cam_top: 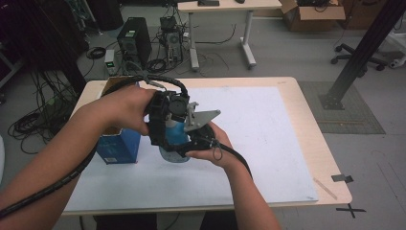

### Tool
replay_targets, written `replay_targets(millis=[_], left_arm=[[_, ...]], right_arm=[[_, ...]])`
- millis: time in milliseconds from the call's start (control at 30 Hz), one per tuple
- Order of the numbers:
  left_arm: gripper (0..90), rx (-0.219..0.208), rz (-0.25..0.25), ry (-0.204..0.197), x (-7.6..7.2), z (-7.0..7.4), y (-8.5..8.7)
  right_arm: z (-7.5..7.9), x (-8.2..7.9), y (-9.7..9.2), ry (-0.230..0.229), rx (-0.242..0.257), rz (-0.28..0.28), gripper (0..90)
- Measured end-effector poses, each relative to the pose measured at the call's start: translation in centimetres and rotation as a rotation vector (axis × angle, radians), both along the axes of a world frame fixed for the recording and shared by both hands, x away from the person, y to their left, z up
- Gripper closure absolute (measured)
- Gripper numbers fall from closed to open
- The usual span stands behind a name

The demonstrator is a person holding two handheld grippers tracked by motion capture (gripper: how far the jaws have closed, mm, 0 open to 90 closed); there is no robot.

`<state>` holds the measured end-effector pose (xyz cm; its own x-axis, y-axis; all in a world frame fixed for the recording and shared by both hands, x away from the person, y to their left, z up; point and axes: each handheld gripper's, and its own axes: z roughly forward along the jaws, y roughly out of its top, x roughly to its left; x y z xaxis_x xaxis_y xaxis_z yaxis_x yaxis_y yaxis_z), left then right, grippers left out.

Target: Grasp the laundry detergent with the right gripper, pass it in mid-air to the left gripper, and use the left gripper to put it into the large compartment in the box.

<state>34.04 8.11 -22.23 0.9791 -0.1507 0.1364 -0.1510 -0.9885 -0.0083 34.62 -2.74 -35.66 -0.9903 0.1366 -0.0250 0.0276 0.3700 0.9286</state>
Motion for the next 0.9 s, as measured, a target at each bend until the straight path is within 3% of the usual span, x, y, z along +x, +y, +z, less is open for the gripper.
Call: replay_targets(millis=[533,733,900], left_arm=[[17.3,0.017,0.003,0.000,-0.14,0.01,-0.46],[20.9,-0.008,-0.009,0.002,-0.16,0.08,-0.50],[25.1,0.008,-0.007,0.002,-0.09,0.04,-0.42]], right_arm=[[0.46,-0.07,-0.25,-0.009,0.007,-0.006,46.3],[0.57,-0.18,-0.13,-0.001,0.012,-0.005,46.3],[0.63,-0.16,-0.12,-0.004,0.014,-0.005,46.3]])
